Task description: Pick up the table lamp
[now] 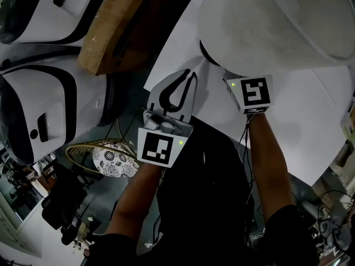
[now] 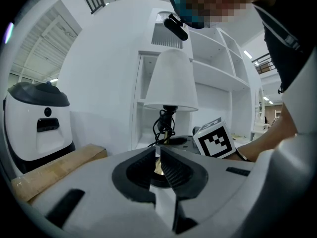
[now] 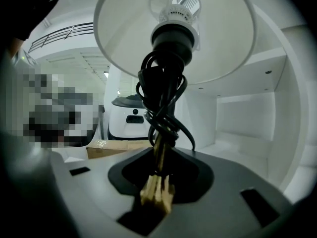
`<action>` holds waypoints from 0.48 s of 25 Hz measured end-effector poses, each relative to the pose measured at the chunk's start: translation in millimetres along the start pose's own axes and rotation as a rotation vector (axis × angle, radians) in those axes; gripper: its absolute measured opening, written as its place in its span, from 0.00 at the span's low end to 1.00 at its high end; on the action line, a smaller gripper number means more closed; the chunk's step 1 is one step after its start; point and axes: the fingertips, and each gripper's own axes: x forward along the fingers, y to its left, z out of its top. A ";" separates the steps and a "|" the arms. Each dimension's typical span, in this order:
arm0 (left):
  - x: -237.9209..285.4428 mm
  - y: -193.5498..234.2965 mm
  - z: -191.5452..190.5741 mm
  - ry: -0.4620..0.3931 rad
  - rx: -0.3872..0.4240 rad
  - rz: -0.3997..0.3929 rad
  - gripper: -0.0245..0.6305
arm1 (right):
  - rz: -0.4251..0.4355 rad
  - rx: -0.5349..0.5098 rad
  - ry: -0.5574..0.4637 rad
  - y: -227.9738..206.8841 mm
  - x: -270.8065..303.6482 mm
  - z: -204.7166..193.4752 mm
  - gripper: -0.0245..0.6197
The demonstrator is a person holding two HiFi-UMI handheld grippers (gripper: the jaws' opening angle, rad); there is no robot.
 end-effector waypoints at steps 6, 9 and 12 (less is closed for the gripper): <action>1.4 0.5 4.7 -0.004 0.005 0.005 0.07 | 0.026 -0.014 0.000 7.7 -1.0 3.1 0.21; 0.9 -0.4 7.5 -0.004 0.003 0.005 0.07 | 0.025 -0.016 -0.003 6.3 -1.7 8.1 0.21; 0.5 -0.7 12.8 -0.011 0.007 0.006 0.07 | 0.023 -0.028 -0.006 3.2 -3.7 14.6 0.21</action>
